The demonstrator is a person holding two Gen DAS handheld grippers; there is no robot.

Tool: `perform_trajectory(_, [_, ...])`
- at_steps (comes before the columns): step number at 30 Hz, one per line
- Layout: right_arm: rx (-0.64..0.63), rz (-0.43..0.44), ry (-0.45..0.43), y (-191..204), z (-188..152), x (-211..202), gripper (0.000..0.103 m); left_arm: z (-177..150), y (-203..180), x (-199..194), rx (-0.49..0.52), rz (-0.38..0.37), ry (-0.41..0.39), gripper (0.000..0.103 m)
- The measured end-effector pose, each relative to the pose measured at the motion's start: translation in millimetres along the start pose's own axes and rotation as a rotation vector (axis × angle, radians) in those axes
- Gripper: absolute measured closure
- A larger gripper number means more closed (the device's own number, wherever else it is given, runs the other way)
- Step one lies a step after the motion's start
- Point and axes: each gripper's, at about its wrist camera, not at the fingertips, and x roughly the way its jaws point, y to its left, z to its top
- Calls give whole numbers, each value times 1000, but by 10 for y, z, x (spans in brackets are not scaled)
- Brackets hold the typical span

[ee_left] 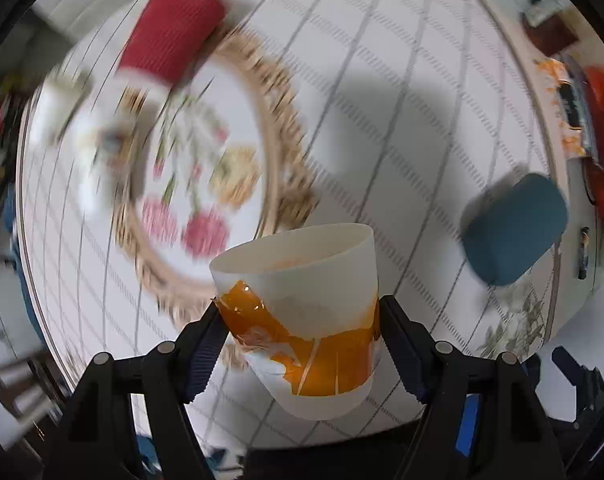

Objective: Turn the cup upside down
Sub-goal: 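Lift the orange-and-white cup with the left gripper and carry it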

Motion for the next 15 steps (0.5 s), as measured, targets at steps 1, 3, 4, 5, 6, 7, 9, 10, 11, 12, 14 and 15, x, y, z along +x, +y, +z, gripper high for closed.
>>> perform_trajectory(1, [-28, 4, 1, 55, -25, 6, 0, -100, 74, 38, -30, 0, 7, 30])
perform_trajectory(3, [-79, 8, 2, 138, -68, 32, 0, -263, 206, 111, -87, -3, 18, 30])
perform_trajectory(4, [-105, 13, 3, 189, -93, 42, 0, -328, 255, 139, -109, -5, 23, 30])
perform_trajectory(5, [-126, 17, 5, 247, -105, 58, 0, -387, 307, 171, -132, -10, 29, 30])
perform_trajectory(6, [-153, 20, 10, 302, -122, 75, 0, -478, 381, 213, -168, -21, 37, 30])
perform_trajectory(7, [-171, 22, 13, 337, -137, 91, 0, -543, 432, 245, -194, -29, 43, 30])
perform_trajectory(9, [-213, 24, 21, 440, -180, 133, 0, -652, 523, 321, -239, -45, 52, 30])
perform_trajectory(10, [-236, 22, 25, 479, -198, 159, 0, -697, 551, 350, -257, -52, 57, 30])
perform_trajectory(11, [-254, 17, 31, 490, -187, 193, 0, -741, 564, 376, -272, -60, 61, 30])
perform_trajectory(12, [-268, 16, 37, 503, -196, 218, 0, -801, 576, 429, -290, -70, 68, 30])
perform_trajectory(14, [-293, 14, 47, 548, -248, 260, 0, -865, 569, 502, -302, -86, 75, 30])
perform_trajectory(15, [-300, 13, 50, 535, -263, 264, 0, -894, 554, 540, -306, -94, 79, 30])
